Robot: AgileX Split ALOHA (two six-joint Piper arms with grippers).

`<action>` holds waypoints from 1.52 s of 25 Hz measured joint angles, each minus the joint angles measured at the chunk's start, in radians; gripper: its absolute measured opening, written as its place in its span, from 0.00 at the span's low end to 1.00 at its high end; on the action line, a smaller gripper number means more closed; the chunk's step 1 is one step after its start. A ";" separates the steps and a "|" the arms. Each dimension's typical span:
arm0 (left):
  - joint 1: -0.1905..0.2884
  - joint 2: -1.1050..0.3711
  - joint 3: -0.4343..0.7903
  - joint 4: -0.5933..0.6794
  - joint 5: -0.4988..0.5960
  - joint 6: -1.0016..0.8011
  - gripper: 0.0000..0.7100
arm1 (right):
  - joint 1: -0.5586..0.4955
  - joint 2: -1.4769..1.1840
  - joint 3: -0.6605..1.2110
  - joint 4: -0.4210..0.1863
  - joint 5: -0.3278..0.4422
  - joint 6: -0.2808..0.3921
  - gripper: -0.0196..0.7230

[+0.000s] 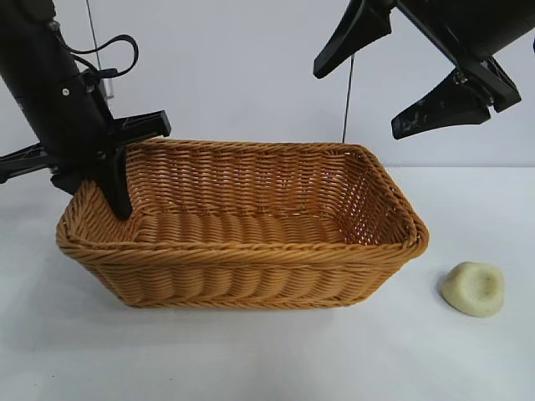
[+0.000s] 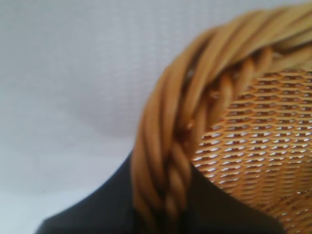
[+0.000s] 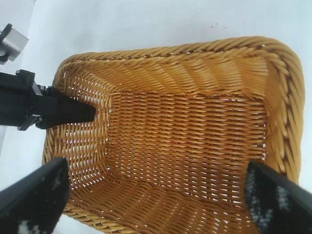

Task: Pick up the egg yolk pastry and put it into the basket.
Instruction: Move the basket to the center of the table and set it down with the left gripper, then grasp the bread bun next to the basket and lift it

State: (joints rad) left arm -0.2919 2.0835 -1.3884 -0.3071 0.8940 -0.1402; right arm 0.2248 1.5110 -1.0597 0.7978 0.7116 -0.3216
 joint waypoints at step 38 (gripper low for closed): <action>0.125 -0.230 -0.174 0.268 0.199 -0.002 0.95 | 0.000 0.000 0.000 -0.001 0.002 0.000 0.96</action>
State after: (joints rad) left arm -0.1671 1.8537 -1.5620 -0.0393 1.0933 -0.1418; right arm 0.2248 1.5110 -1.0597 0.7968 0.7131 -0.3216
